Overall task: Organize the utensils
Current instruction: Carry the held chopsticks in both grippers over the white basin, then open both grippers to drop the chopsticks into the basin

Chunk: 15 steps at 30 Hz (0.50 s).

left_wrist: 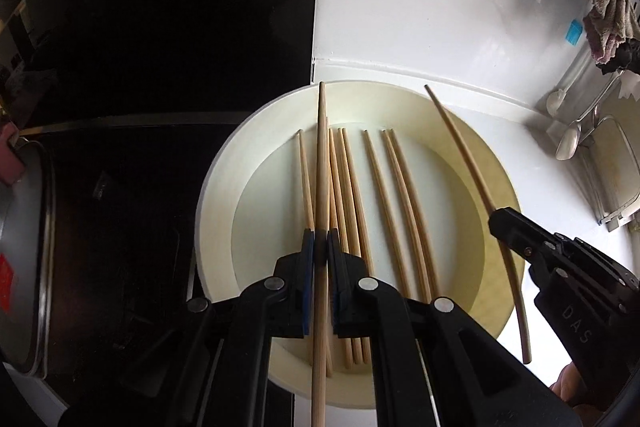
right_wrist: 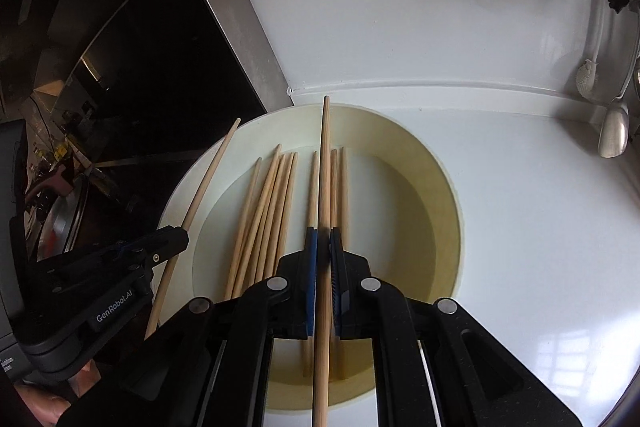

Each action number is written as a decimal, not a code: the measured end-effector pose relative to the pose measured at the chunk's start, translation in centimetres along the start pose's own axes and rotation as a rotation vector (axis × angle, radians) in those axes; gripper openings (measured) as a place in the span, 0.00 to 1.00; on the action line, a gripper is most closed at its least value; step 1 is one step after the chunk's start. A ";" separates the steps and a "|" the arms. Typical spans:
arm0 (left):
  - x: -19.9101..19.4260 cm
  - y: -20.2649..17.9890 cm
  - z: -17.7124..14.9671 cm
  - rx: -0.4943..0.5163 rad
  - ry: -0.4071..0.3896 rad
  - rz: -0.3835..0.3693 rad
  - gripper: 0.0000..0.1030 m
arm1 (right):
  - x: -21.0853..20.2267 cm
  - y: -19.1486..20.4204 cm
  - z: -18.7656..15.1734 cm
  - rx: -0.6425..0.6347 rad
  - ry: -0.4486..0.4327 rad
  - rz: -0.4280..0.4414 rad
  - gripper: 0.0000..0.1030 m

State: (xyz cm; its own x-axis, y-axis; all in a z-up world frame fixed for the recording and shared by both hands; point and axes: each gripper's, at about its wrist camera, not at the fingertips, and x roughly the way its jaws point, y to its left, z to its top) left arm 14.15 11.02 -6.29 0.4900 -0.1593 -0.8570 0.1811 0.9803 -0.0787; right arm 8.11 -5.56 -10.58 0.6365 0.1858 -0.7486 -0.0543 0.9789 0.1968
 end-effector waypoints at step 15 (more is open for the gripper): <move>5.5 0.1 -0.5 -0.024 0.118 -0.008 0.07 | 7.1 -0.8 0.2 0.015 0.161 0.011 0.06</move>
State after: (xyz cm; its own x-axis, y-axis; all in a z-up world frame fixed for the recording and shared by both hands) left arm 16.44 10.31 -11.26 0.3850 -0.1540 -0.9100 0.1635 0.9818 -0.0970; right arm 12.85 -5.01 -15.90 0.5043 0.2091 -0.8378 -0.0488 0.9756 0.2142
